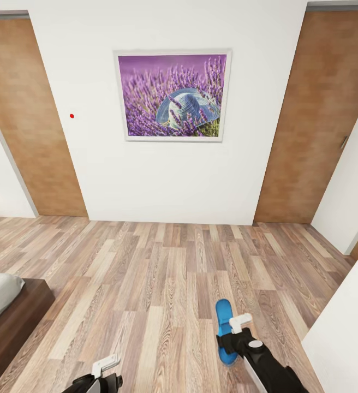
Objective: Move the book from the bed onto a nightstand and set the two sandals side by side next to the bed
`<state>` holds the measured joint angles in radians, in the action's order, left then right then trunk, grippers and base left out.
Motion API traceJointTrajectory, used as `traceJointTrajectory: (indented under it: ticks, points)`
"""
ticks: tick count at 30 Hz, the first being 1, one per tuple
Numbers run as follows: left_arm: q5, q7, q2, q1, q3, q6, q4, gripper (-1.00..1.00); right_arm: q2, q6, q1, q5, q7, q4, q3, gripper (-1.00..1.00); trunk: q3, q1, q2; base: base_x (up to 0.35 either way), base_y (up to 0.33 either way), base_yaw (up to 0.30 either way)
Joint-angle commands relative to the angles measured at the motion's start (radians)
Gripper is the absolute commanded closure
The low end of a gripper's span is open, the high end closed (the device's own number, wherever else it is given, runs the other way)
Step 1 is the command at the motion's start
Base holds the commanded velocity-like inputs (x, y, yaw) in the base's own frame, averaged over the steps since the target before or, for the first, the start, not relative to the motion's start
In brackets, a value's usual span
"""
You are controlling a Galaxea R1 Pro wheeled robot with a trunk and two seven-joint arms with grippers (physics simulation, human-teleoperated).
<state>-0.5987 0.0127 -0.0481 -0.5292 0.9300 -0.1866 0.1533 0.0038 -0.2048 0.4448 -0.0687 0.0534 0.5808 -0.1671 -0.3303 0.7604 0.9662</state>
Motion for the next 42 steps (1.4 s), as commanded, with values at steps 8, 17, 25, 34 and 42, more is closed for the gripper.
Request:
traceJointTrajectory:
  ticks: [8, 17, 25, 34, 42]
  points:
    - [-0.003, 0.001, -0.002, 0.000, 0.003, 0.007, 0.003, -1.00, 0.002, -0.127, -0.001, -0.007, 0.003, 0.202, -0.002, 1.00, -0.001, 0.000, 0.001, 0.000, 0.000, 0.000]
    - [-0.003, 0.002, -0.003, 0.001, 0.003, 0.027, 0.003, -1.00, 0.005, -0.268, -0.022, -0.006, 0.004, 0.402, -0.004, 1.00, -0.001, 0.000, 0.001, 0.000, 0.000, 0.000]
    - [-0.003, 0.003, -0.006, 0.001, 0.003, 0.031, 0.002, -1.00, 0.006, -0.420, -0.095, -0.006, 0.004, 0.630, -0.005, 1.00, -0.001, 0.000, 0.001, 0.000, 0.000, 0.000]
    - [-0.003, 0.003, -0.011, 0.003, 0.003, 0.033, 0.002, -1.00, 0.006, -0.584, -0.140, -0.006, 0.005, 0.837, -0.007, 1.00, -0.001, 0.000, 0.001, 0.000, 0.000, 0.000]
    - [-0.003, 0.003, -0.016, 0.003, 0.003, 0.034, 0.002, -1.00, 0.006, -0.643, -0.169, -0.006, 0.005, 0.900, -0.008, 1.00, -0.001, 0.000, 0.001, 0.000, 0.000, 0.000]
